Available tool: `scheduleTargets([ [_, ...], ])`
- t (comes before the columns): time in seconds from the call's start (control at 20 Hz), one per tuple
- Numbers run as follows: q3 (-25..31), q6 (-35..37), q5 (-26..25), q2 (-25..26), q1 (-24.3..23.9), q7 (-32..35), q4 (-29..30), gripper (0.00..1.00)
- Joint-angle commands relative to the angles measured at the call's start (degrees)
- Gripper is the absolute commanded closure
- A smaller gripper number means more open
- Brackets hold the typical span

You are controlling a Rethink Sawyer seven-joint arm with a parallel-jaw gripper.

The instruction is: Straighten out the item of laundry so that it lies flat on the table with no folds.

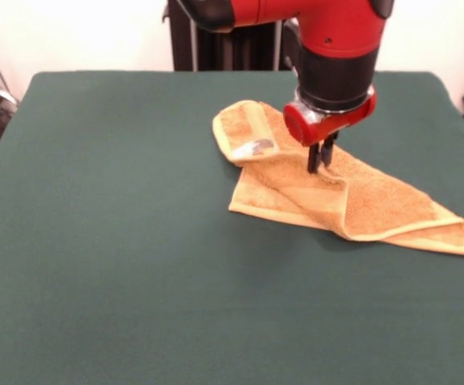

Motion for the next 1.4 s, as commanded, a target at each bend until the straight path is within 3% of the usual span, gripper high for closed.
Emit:
scheduleTargets([
  [0.05,-0.7,-3.0,2.8,0.1,3.5,10.9,7.3,1.00],
  [1.4,-3.1,-6.3,5.8,-2.7,6.1,11.8,10.5,1.00],
])
